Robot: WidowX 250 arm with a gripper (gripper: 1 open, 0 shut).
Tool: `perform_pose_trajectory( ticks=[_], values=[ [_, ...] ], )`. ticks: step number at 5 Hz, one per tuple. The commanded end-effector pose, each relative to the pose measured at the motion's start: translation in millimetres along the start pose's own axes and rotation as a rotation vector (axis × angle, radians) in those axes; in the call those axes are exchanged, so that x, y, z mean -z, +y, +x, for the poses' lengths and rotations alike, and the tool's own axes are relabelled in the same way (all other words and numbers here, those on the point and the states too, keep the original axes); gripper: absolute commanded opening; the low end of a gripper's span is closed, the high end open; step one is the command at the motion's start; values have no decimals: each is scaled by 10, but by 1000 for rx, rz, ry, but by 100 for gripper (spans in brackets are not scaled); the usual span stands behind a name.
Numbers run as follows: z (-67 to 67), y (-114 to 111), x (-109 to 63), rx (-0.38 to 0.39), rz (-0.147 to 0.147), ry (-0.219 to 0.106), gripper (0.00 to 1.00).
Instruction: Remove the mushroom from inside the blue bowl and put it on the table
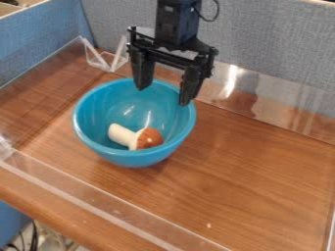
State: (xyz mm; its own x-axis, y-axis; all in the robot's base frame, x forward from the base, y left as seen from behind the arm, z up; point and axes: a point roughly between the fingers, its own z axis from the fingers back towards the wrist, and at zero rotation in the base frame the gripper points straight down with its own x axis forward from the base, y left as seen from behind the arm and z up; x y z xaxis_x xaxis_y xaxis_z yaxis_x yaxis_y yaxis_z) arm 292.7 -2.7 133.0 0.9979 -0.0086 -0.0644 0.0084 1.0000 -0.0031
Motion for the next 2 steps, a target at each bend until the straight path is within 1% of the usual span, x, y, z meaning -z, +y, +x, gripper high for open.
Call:
perform_pose_trajectory(
  ticks=[1,2],
  values=[
    [-64,87,94,-17,-2,13,100],
    [-138,178,299,-26,0,44,100]
  ],
)
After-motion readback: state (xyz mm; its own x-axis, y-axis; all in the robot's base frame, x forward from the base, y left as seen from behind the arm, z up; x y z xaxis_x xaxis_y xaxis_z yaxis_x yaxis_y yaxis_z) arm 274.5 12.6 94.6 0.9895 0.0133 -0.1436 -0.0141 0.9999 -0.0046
